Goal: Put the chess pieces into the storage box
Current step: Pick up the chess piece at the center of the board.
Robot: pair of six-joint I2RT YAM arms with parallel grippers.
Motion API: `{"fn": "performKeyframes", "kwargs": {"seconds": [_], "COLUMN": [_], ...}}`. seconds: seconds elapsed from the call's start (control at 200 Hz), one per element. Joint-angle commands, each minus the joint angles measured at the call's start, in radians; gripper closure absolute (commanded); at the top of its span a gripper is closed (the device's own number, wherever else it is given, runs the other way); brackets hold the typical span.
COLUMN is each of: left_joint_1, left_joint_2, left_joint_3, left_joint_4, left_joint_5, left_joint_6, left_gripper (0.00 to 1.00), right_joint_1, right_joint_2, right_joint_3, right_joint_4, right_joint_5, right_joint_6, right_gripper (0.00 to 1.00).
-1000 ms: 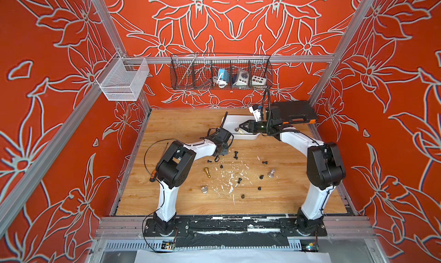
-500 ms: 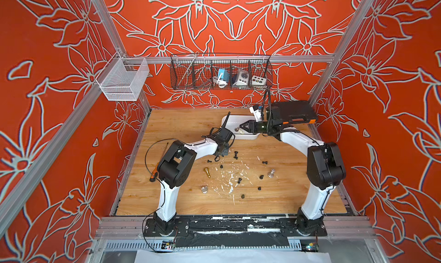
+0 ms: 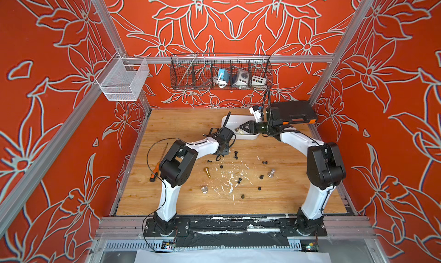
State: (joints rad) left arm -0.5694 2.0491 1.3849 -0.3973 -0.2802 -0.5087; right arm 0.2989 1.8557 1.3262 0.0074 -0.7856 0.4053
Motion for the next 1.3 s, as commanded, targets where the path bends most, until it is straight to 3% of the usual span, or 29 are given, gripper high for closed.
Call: {"fn": "performKeyframes", "kwargs": {"seconds": [0.0, 0.105, 0.34, 0.48, 0.831, 1.296], "left_joint_1": [-0.023, -0.031, -0.046, -0.068, -0.077, -0.089], "left_joint_2": [-0.003, 0.0, 0.02, 0.059, 0.109, 0.068], "left_joint_3": [-0.01, -0.01, -0.004, 0.046, 0.11, 0.197], "left_joint_4": [-0.056, -0.05, -0.046, -0.059, -0.074, -0.092], "left_joint_5": [-0.012, 0.012, 0.0, -0.002, -0.016, -0.002], "left_joint_6": [-0.07, -0.091, -0.084, -0.002, 0.067, 0.134], "left_gripper": [0.54, 0.67, 0.66, 0.71, 0.78, 0.8], "right_joint_1": [-0.013, -0.019, -0.032, -0.035, -0.042, -0.052], "right_joint_2": [-0.039, -0.045, -0.063, -0.064, -0.067, -0.079], "right_joint_3": [-0.018, -0.024, -0.036, -0.041, -0.047, -0.048], "right_joint_4": [0.011, 0.013, 0.013, 0.013, 0.002, -0.018], "right_joint_5": [-0.032, -0.039, -0.044, -0.047, -0.045, -0.04], "right_joint_6": [-0.006, -0.007, -0.01, -0.01, -0.017, -0.029], "right_gripper": [0.59, 0.59, 0.59, 0.59, 0.59, 0.59]}}
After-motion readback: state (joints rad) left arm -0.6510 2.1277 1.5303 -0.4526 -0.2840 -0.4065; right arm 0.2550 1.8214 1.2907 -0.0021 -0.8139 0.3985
